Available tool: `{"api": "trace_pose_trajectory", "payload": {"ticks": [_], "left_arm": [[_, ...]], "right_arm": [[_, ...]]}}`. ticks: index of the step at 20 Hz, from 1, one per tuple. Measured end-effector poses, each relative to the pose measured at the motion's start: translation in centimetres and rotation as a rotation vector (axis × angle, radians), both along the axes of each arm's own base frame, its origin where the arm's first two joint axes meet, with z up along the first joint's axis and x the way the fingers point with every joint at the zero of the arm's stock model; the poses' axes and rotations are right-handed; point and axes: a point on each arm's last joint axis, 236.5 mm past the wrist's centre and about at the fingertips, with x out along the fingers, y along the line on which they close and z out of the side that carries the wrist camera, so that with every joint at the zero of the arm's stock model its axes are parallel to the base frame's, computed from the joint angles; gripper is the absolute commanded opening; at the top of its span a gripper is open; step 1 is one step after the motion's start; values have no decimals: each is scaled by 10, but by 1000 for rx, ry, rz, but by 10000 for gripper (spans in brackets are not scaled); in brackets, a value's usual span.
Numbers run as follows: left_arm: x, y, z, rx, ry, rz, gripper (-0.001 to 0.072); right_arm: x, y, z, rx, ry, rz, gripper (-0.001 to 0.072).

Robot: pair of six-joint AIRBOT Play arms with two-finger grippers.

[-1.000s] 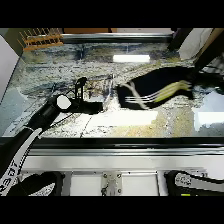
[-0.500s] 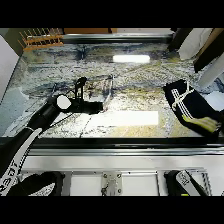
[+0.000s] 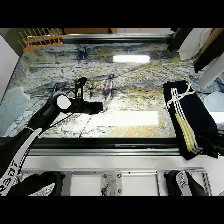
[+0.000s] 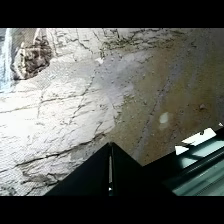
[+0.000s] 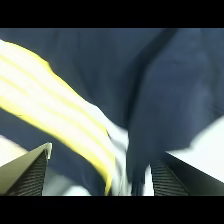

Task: Fold the clothes and pants, and hang the long-sleeved shirts on hangers.

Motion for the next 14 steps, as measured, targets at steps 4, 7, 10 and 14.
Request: {"api": "trace_pose_trajectory", "payload": {"ticks": [4, 7, 10, 14], "left_arm": [[0, 0, 0, 0, 0, 0, 8], [0, 0, 0, 0, 0, 0, 8], [0, 0, 0, 0, 0, 0, 8], [0, 0, 0, 0, 0, 0, 8]], "right_arm": [[-13, -47, 46, -218, 83, 57, 651], [11, -60, 100, -378, -17, 114, 653], [60, -20, 133, -395, -193, 251, 653], [117, 88, 132, -259, -349, 550, 653]]}}
